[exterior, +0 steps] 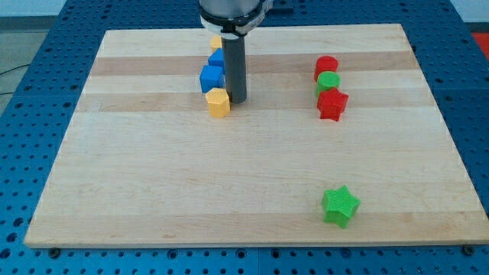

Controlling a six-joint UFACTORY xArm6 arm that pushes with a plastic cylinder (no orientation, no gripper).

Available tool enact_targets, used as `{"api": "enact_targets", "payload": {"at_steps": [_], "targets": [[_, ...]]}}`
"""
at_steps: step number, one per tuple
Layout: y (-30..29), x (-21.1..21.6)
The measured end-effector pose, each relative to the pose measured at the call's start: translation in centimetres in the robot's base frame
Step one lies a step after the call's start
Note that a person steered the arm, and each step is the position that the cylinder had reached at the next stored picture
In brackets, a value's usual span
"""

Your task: Move yellow hexagon on bottom left to blue cube

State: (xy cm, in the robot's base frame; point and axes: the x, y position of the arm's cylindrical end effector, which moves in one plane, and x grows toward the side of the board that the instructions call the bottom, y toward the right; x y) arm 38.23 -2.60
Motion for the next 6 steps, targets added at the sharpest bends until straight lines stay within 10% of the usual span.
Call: {"api": "enact_targets", "payload": {"at_steps": [6], "targets": [[-5.6,1.3]]}}
